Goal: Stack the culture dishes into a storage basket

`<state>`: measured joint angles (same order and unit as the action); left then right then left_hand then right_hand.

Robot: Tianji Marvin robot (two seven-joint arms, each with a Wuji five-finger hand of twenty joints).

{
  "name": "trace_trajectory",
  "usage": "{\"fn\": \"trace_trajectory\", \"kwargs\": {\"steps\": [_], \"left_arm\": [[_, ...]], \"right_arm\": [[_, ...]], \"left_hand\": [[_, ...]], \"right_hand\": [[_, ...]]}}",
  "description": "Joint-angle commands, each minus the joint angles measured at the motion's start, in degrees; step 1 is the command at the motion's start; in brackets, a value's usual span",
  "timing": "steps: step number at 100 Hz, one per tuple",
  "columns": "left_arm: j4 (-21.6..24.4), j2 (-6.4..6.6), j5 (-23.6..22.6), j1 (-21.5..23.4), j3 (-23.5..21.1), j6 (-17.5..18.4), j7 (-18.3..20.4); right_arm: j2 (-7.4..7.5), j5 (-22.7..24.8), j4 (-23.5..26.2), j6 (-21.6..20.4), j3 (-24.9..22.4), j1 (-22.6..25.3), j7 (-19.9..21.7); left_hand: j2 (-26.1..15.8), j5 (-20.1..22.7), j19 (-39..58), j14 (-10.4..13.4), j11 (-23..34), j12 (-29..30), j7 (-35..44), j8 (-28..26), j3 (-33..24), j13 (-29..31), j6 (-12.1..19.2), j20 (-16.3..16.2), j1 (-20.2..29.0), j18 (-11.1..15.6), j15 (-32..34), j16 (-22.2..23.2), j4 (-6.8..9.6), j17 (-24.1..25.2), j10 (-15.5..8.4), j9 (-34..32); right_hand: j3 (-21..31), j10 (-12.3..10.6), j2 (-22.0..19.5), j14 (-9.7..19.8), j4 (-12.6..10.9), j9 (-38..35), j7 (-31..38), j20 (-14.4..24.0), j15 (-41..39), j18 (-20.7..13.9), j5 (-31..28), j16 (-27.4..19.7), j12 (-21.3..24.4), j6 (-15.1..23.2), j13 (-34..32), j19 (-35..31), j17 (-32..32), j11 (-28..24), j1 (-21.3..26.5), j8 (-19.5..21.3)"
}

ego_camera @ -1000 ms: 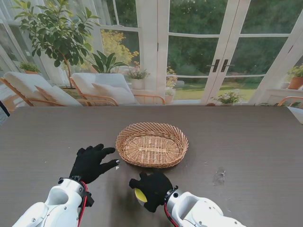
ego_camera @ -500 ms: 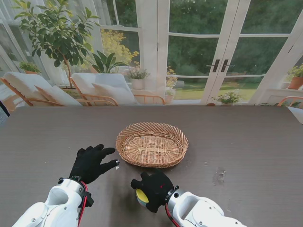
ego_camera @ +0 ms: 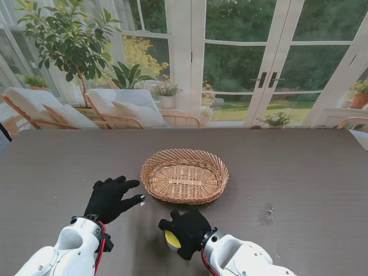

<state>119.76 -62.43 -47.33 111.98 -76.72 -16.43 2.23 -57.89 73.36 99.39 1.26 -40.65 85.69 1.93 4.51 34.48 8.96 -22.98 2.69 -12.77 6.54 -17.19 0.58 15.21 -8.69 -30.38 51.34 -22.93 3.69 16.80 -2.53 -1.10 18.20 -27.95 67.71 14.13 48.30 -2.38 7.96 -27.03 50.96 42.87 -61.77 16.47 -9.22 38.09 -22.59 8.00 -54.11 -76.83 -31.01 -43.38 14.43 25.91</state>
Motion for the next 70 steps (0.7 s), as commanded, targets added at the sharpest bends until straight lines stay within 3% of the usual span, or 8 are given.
{"fn": "trace_trajectory", "kwargs": {"steps": [1,10,45,52,61,70], "left_arm": [[0.08,-0.09,0.04,0.34,-0.06,-0.04,1.1],[0.11,-0.06,0.01,0.38,-0.13,0.0,1.27],[0.1,-0.07,0.1,0.41,-0.17,0.06,1.26],[0.06,-0.06,0.12,0.38,-0.17,0.09,1.3],[0.01,-0.04,0.22,0.27,-0.11,-0.03,1.49],[-0.02,-0.01,0.29,0.17,-0.09,-0.07,1.69]], "right_arm": [[0.13,0.61,0.06,-0.02,0.19,0.36,0.87],[0.22,1.17,0.07,-0.04,0.23,0.38,0.95],[0.13,1.81,-0.23,1.28,0.78,0.38,-0.39],[0.13,1.72,0.16,0.95,0.12,1.0,-0.38],[0.17,1.24,1.97,0.46,-1.66,2.68,2.3],[0.15,1.2,2.88,0.26,-2.7,3.77,2.57]], "left_hand": [[-3.56,1.08,-0.45,-0.49,-0.14,-0.22,0.37,-0.27,0.33,0.72,0.41,-0.52,1.85,0.79,-0.39,-0.24,1.96,0.02,0.8,-0.84],[-3.56,2.04,-0.43,-0.6,-0.08,-0.24,0.77,-0.42,0.3,0.85,0.77,-0.53,2.01,0.76,-0.38,-0.23,1.95,-0.05,0.84,-1.19],[-3.56,2.28,-0.46,-0.61,-0.09,-0.24,0.77,-0.45,0.34,1.03,0.46,-0.51,2.03,0.75,-0.34,-0.21,1.94,-0.12,1.0,-1.33],[-3.58,2.27,-0.44,-0.62,-0.08,-0.25,0.76,-0.45,0.36,1.03,0.54,-0.52,2.0,0.75,-0.34,-0.21,1.93,-0.19,0.93,-1.36],[-3.53,2.33,-0.44,-0.64,-0.1,-0.24,0.77,-0.46,0.34,1.03,0.4,-0.51,2.05,0.76,-0.34,-0.2,1.94,-0.18,1.08,-1.32],[-3.6,2.29,-0.45,-0.65,-0.07,-0.26,0.75,-0.46,0.36,1.05,0.45,-0.52,2.02,0.66,-0.34,-0.2,1.93,-0.17,1.09,-1.41]], "right_hand": [[3.67,-1.79,-0.22,-0.4,0.21,3.14,-0.64,-0.05,-0.63,-1.1,2.8,0.53,-1.47,-0.67,2.14,-0.3,-0.6,-2.63,-1.48,-1.57],[2.39,-2.26,-0.78,-0.14,0.36,6.63,-1.26,0.14,-0.98,-2.14,4.28,0.66,-2.33,-0.96,3.85,-0.7,-0.22,-4.07,-2.27,-1.85],[1.3,-2.43,-1.15,-0.83,0.44,8.64,-3.16,0.05,-0.51,-2.59,4.56,0.13,-2.42,-0.96,5.7,-1.05,0.73,-4.19,-3.04,-2.54],[0.49,-3.05,-0.92,-2.52,0.8,9.54,-4.7,0.04,2.13,-1.8,4.45,-0.88,-1.96,-0.42,8.18,-0.59,1.96,-3.43,-3.98,-2.97],[-1.67,-5.31,-0.26,-4.76,1.48,12.31,-8.51,-0.4,7.99,2.13,4.57,-2.69,-0.99,1.48,13.36,3.11,4.25,-1.28,-6.07,-3.78],[-2.81,-6.39,-0.3,-5.47,1.71,12.61,-9.31,-0.16,9.87,2.48,4.62,-3.16,-0.96,2.08,15.1,3.88,4.98,-0.84,-7.31,-3.56]]}}
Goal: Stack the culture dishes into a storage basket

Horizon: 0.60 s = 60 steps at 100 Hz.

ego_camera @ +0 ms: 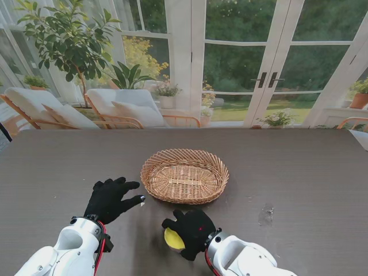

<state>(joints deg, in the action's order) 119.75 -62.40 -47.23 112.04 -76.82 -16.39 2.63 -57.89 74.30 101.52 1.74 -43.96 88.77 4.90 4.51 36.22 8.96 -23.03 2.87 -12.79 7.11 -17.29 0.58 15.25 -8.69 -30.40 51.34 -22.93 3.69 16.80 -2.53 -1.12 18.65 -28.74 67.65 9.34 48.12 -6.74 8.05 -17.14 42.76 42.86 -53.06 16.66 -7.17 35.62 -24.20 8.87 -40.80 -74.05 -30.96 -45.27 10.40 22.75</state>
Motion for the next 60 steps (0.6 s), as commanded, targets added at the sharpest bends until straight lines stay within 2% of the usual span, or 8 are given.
{"fn": "trace_trajectory", "kwargs": {"steps": [1,20,26,36,44,60], "left_arm": [[-0.01,-0.04,0.19,0.1,0.01,-0.09,1.31],[-0.06,-0.04,0.26,0.05,0.04,-0.15,1.32],[-0.08,-0.04,0.29,0.02,0.06,-0.15,1.31],[-0.11,-0.03,0.33,-0.02,0.05,-0.11,1.39],[-0.09,-0.02,0.37,-0.01,0.05,-0.15,1.45],[-0.05,-0.03,0.46,0.03,0.03,-0.21,1.44]], "right_arm": [[0.15,0.36,0.84,-0.28,0.52,0.77,-0.39],[0.17,0.58,2.06,-0.97,-0.71,2.12,0.11],[0.2,0.69,2.29,-1.2,-0.89,2.33,0.31],[0.23,0.45,2.49,-1.53,-0.92,2.33,0.89],[0.22,0.0,2.63,-1.63,-0.81,2.22,1.28],[0.25,-0.35,2.86,-2.01,-0.31,1.65,1.97]], "left_hand": [[-3.6,0.55,-0.44,-0.6,-0.26,-0.24,0.18,-0.35,0.37,1.02,0.53,-0.5,1.99,0.64,-0.34,-0.2,1.93,-0.16,0.63,-0.61],[-3.6,0.58,-0.43,-0.54,-0.26,-0.25,0.18,-0.36,0.36,1.03,0.55,-0.5,2.01,0.75,-0.34,-0.19,1.94,-0.22,0.59,-0.65],[-3.57,0.57,-0.44,-0.53,-0.26,-0.24,0.17,-0.36,0.34,1.03,0.56,-0.5,2.05,0.78,-0.35,-0.19,1.94,-0.19,0.59,-0.65],[-3.61,0.59,-0.43,-0.61,-0.25,-0.25,0.18,-0.36,0.36,1.08,0.47,-0.5,2.0,0.74,-0.33,-0.18,1.94,-0.22,0.55,-0.68],[-3.56,0.61,-0.41,-0.53,-0.26,-0.25,0.19,-0.37,0.35,1.12,0.53,-0.51,2.03,0.71,-0.31,-0.17,1.94,-0.24,0.67,-0.68],[-3.57,0.64,-0.43,-0.69,-0.27,-0.25,0.19,-0.37,0.34,1.08,0.37,-0.5,2.05,0.71,-0.33,-0.17,1.95,-0.21,0.72,-0.66]], "right_hand": [[-2.96,-1.66,-0.24,-1.17,1.62,2.69,-1.26,0.0,1.71,2.29,2.54,-0.84,0.62,1.24,1.79,1.17,4.92,1.19,-3.42,-0.23],[-5.07,-2.91,-1.84,-4.18,1.57,2.63,-2.14,0.0,11.74,4.1,2.31,-4.7,0.74,1.9,3.64,5.5,6.42,3.07,-4.14,1.73],[-5.31,-2.92,-2.07,-5.27,1.58,2.45,-2.35,-1.6,16.92,5.65,2.24,-7.24,1.27,1.92,4.14,9.49,7.5,4.18,-4.25,2.15],[-6.02,-2.77,-2.84,-7.5,1.51,1.01,-2.66,-7.96,27.25,9.7,1.02,-12.72,3.05,1.89,4.98,20.5,10.37,6.46,-4.27,2.49],[-6.2,-2.37,-3.13,-8.28,1.49,0.23,-2.26,-9.6,30.36,10.42,-1.1,-14.24,4.06,1.41,4.17,22.66,9.9,7.44,-4.21,2.62],[-6.79,-1.67,-4.04,-9.51,1.44,-1.37,-2.19,-13.82,37.76,11.58,-1.19,-18.31,6.32,1.23,5.23,28.95,11.82,10.36,-4.44,1.62]]}}
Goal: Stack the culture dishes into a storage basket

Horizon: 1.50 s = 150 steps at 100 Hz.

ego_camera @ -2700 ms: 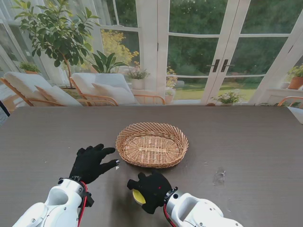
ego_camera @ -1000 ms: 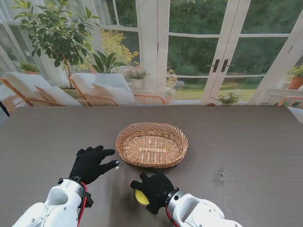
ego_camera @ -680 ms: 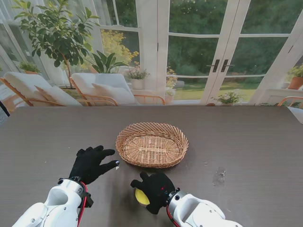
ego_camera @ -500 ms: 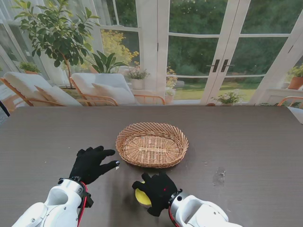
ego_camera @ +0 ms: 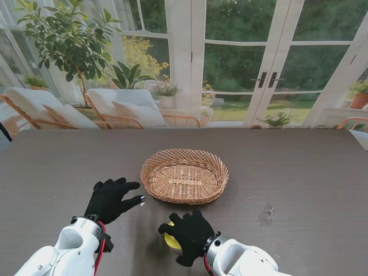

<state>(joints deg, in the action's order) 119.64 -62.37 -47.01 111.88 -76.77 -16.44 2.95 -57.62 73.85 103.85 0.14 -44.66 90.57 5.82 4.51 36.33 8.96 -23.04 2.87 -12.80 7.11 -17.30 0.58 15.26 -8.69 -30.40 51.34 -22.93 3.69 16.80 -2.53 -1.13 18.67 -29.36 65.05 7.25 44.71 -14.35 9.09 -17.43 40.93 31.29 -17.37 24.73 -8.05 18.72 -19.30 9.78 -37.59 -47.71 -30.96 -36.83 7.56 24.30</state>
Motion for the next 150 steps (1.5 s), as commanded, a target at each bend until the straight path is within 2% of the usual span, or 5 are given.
{"fn": "trace_trajectory", "kwargs": {"steps": [1,26,71,120,150], "left_arm": [[0.06,-0.06,0.24,0.19,-0.02,-0.17,1.12],[0.13,-0.05,0.31,0.31,-0.12,-0.17,1.21],[0.26,0.02,0.46,0.29,-0.12,-0.46,1.77],[0.35,0.1,0.04,0.39,-0.18,-0.66,2.17],[0.36,0.11,0.08,0.42,-0.18,-0.77,2.27]], "right_arm": [[-0.03,0.03,0.53,-0.4,0.44,-0.2,1.1],[-0.04,-0.39,0.03,0.31,1.81,-1.7,1.97],[0.05,-2.1,-2.25,2.17,6.0,-6.42,5.26],[0.11,-3.97,-4.27,4.19,10.56,-10.89,7.52],[0.12,-4.61,-5.16,5.34,12.66,-12.96,8.5]], "left_hand": [[-3.63,0.53,-0.43,-0.61,-0.26,-0.25,0.19,-0.37,0.33,0.96,0.37,-0.5,2.04,0.71,-0.38,-0.19,1.95,-0.21,0.46,-0.06],[-3.64,0.6,-0.43,-0.71,-0.25,-0.26,0.21,-0.38,0.34,1.08,0.37,-0.5,2.03,0.67,-0.33,-0.17,1.95,-0.21,0.69,-0.14],[-3.68,0.84,-0.38,-0.84,-0.22,-0.3,0.28,-0.42,0.35,1.26,0.26,-0.52,2.05,0.63,-0.27,-0.12,1.96,-0.34,0.61,-0.24],[-3.72,0.85,-0.31,-0.75,-0.22,-0.32,0.29,-0.43,0.35,1.37,0.45,-0.53,2.02,0.6,-0.26,-0.09,1.96,-0.54,0.64,-0.25],[-3.72,0.98,-0.26,-0.87,-0.22,-0.32,0.33,-0.44,0.32,1.37,0.25,-0.55,2.12,0.63,-0.26,-0.07,1.97,-0.68,0.79,-0.27]], "right_hand": [[-4.22,0.44,-0.7,-1.95,0.4,-1.18,-0.4,-2.45,2.39,3.57,-0.28,-1.58,1.53,0.24,2.14,2.93,12.01,2.13,-1.57,0.0],[-4.9,0.34,-1.57,-3.17,0.37,-1.76,-2.76,-6.3,7.63,4.11,0.33,-4.91,3.46,-0.23,5.17,8.56,14.84,7.13,-1.74,-2.88],[-5.04,-0.55,-1.19,-3.39,0.53,1.02,-3.96,-7.27,8.83,4.36,2.23,-5.92,3.15,0.16,7.27,10.36,16.22,7.0,-1.89,-3.89],[-3.82,0.65,0.71,-3.41,0.81,3.89,-4.41,-6.11,7.24,4.74,3.52,-4.98,2.04,0.18,6.74,8.24,14.21,3.74,-1.71,-2.04],[-2.42,0.7,2.79,-3.69,0.82,5.12,-6.4,-5.48,5.78,5.22,3.88,-3.94,1.15,0.97,5.58,5.96,12.44,1.01,-0.77,1.81]]}}
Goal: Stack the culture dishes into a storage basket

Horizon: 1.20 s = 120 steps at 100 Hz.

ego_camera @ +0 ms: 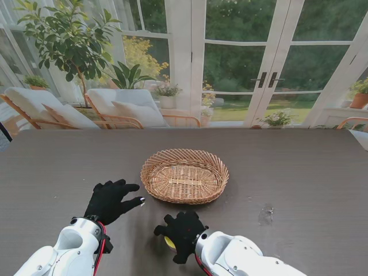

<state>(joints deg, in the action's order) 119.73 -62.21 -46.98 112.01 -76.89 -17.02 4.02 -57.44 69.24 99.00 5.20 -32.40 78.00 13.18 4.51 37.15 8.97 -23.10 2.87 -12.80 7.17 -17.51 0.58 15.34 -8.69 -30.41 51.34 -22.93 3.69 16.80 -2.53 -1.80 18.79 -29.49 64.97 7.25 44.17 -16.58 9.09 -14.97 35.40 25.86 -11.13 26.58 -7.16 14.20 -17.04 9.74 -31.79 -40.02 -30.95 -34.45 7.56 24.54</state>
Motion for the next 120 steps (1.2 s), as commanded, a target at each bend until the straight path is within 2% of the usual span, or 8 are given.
{"fn": "trace_trajectory", "kwargs": {"steps": [1,31,51,75,120], "left_arm": [[0.28,-0.05,0.04,0.3,-0.05,-0.19,1.19],[0.3,-0.02,0.08,0.33,-0.11,-0.19,1.39],[0.36,-0.01,0.1,0.4,-0.18,-0.16,1.44],[0.38,-0.01,0.1,0.44,-0.21,-0.2,1.44],[0.38,0.05,0.27,0.33,-0.21,-0.31,1.91]], "right_arm": [[-0.06,-0.02,-0.34,0.34,0.47,-0.47,1.19],[-0.01,-0.69,-1.12,1.47,2.25,-2.34,2.52],[-0.08,-1.32,-2.18,2.22,3.92,-3.87,2.28],[-0.22,-1.95,-3.13,3.1,5.12,-4.74,1.45],[-0.13,-2.38,-4.96,2.56,5.94,-5.15,-0.01]], "left_hand": [[-3.75,0.12,-0.26,-0.81,-0.23,-0.32,0.27,-0.23,0.33,1.29,0.32,-0.54,2.1,0.63,-0.26,-0.07,1.96,-0.01,0.67,-0.12],[-3.75,0.25,-0.27,-0.8,-0.21,-0.32,0.3,-0.25,0.34,1.34,0.33,-0.53,2.12,0.58,-0.25,-0.07,1.96,0.01,0.62,-0.17],[-3.77,0.34,-0.27,-0.86,-0.2,-0.33,0.33,-0.27,0.34,1.33,0.29,-0.53,2.14,0.6,-0.25,-0.06,1.96,-0.01,0.6,-0.21],[-3.78,0.5,-0.23,-0.84,-0.18,-0.34,0.39,-0.29,0.35,1.4,0.4,-0.54,2.12,0.6,-0.23,-0.04,1.96,-0.09,0.53,-0.29],[-3.81,0.77,-0.2,-0.86,-0.21,-0.35,0.49,-0.34,0.34,1.4,0.34,-0.55,2.17,0.56,-0.24,-0.04,1.96,-0.17,0.61,-0.23]], "right_hand": [[-2.32,0.71,3.37,-1.53,0.81,2.7,-0.9,-0.05,-0.52,3.41,3.01,0.6,-1.13,1.05,-0.32,-1.75,12.4,-1.4,-0.73,1.62],[-1.8,0.86,4.67,-1.57,0.81,3.38,-1.89,0.08,-1.42,4.03,2.83,1.16,-2.2,2.14,-1.12,-2.84,11.25,-2.79,0.03,3.61],[-0.24,0.45,6.25,-1.31,0.5,3.32,-1.92,0.54,-3.15,3.82,2.52,2.21,-3.81,2.95,-2.49,-5.27,9.11,-4.63,1.88,7.08],[2.52,-0.35,8.71,-0.62,-0.18,3.37,2.36,1.13,-6.51,3.76,2.63,4.01,-6.93,3.86,-4.3,-8.83,6.42,-8.12,4.32,11.85],[5.13,-0.74,10.92,0.46,-0.46,3.15,5.82,1.89,-11.57,3.54,2.5,6.4,-9.65,5.24,-6.62,-12.41,2.78,-11.28,6.85,15.52]]}}
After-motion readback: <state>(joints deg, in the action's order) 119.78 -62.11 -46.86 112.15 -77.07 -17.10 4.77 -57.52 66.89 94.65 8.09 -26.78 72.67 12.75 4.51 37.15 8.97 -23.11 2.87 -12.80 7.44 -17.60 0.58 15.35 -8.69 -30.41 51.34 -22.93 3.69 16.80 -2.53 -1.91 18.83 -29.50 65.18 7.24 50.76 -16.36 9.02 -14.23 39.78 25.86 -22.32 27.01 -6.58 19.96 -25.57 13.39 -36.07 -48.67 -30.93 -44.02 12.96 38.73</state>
